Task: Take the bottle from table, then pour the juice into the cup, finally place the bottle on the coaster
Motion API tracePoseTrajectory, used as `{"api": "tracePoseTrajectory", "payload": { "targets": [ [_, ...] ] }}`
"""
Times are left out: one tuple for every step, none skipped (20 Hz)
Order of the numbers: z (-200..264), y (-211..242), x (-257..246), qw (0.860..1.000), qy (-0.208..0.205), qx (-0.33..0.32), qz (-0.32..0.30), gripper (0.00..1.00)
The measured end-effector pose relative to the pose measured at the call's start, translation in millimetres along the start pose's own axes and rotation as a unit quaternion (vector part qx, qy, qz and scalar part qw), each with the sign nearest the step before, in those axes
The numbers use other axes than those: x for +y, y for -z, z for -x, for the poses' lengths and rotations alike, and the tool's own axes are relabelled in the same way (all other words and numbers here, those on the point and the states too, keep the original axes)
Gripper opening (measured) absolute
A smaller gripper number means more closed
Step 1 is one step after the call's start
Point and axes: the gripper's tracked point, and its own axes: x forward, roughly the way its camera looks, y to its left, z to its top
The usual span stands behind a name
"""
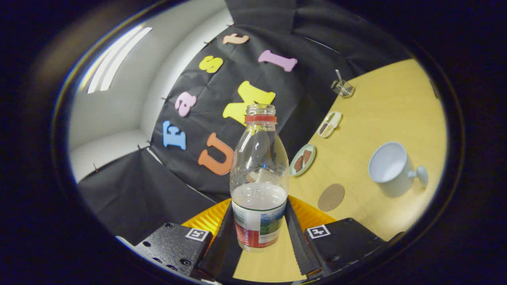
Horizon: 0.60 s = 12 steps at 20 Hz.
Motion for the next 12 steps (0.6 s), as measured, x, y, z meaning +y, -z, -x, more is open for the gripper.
{"api": "tracePoseTrajectory", "payload": {
  "targets": [
    [1,-4,0,0.999,0.009,-0.001,0.049,0.75],
    [1,-8,1,0.995,0.019,-0.001,0.099,0.75],
    [0,-12,0,0.989,0.033,0.000,0.146,0.75],
    [0,-13,0,0.981,0.044,0.005,0.189,0.75],
    [1,-14,3,0.975,0.049,0.008,0.218,0.76],
    [1,-17,9,0.970,0.052,0.004,0.239,0.76],
    [1,-22,13,0.966,0.053,-0.002,0.254,0.76],
    [0,-24,12,0.961,0.059,-0.003,0.271,0.76],
    [0,-26,8,0.954,0.073,-0.004,0.291,0.76],
    [2,-30,5,0.949,0.088,-0.008,0.302,0.76],
    [2,-36,1,0.946,0.101,-0.017,0.307,0.76],
    [-1,-39,-2,0.944,0.109,-0.021,0.311,0.76]
  ]
}}
